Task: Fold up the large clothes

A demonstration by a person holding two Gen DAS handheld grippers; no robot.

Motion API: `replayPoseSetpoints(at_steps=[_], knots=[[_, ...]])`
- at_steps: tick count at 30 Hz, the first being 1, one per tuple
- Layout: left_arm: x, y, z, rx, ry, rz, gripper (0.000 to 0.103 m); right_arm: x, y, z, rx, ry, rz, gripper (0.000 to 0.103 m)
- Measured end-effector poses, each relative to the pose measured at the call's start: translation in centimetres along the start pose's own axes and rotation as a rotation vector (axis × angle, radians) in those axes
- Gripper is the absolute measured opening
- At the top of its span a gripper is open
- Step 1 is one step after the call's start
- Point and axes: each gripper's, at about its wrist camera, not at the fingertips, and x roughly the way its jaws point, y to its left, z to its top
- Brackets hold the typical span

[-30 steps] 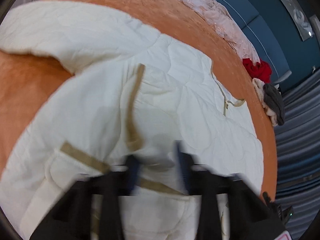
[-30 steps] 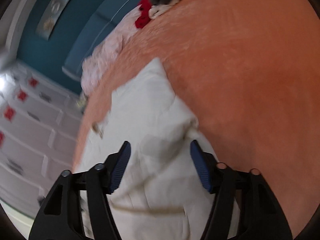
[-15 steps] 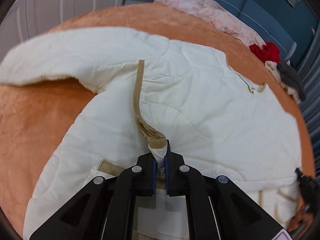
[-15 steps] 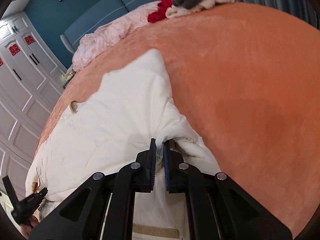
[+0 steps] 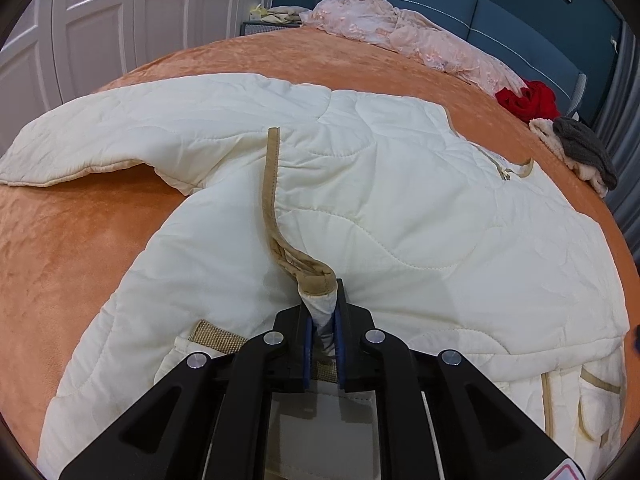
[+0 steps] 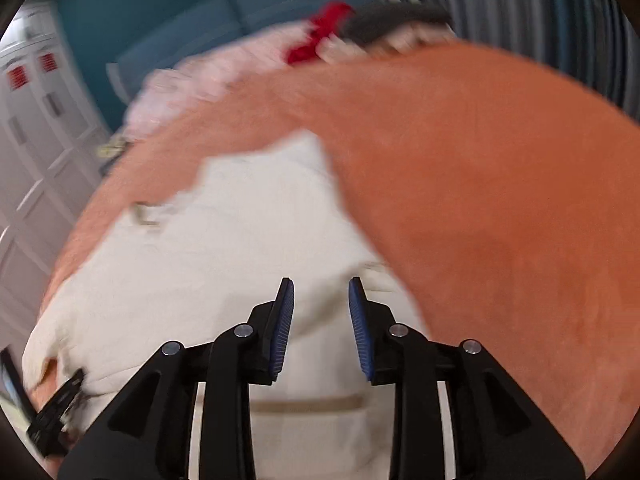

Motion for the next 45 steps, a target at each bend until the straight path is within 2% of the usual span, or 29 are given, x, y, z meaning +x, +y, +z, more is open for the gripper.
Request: replayPoseSetpoints(at_steps=[2,5,8,12,21,24,27,29,31,33,37,40,41,45], knots=[[-0.1,0.0,-0.1,-0.004,-0.004,-0.005,0.010,-0.3,3.9,-0.2,-0.098,0.008,0.074,0.028],[-0.2,0.0,-0.1,-0.011,-0.006,-0.013,0.010,1.3,11.9,-2.1,-0.337,0.025,0.153,0.026],[-0.2,0.3,-0.1,-0.026,-0.007,-0.030,0.011,4.2,14.8,-3.8,-0.366,0.089,0.181,0.026],[-0.2,1.3,-0.2,-0.074,-0.012,-0.088,0.012,7.4,15.0,-6.6,-0.327,0.162,0.152,0.026],[-0.1,1.5,-0.3,-0.108,-0.031,-0.129,0.013,8.3,15.3,-8.7,-0.377,0.121,0.105,0.026],[-0.6,2.5,0.1,-0.164,-0.020,-0.191,0.015,8.4,15.5,-8.6,-0.383,0.120,0.098,0.026],[-2.6,4.3,0.7,-0.223,-0.001,-0.252,0.022,8.4,15.6,-8.5,-0.391,0.119,0.090,0.026],[-5.3,6.6,1.4,-0.231,-0.047,-0.248,0.022,8.4,15.7,-8.5,-0.396,0.117,0.085,0.026],[-7.5,9.5,2.3,-0.246,-0.088,-0.225,0.033,8.4,15.7,-8.6,-0.393,0.116,0.088,0.026],[-8.7,13.9,3.7,-0.297,-0.105,-0.171,0.041,8.4,15.6,-8.5,-0.387,0.116,0.094,0.026],[-8.2,25.1,6.0,-0.508,-0.084,-0.054,0.041,8.3,15.6,-8.6,-0.398,0.111,0.083,0.026],[-7.7,31.3,6.8,-0.649,-0.102,0.004,0.041,8.3,15.6,-8.6,-0.403,0.108,0.078,0.026],[-7.2,33.7,7.1,-0.702,-0.099,0.047,0.040,8.3,15.6,-8.6,-0.402,0.108,0.079,0.026],[-5.2,38.0,7.7,-0.813,-0.090,0.056,0.040,8.3,15.7,-8.6,-0.409,0.106,0.073,0.026]])
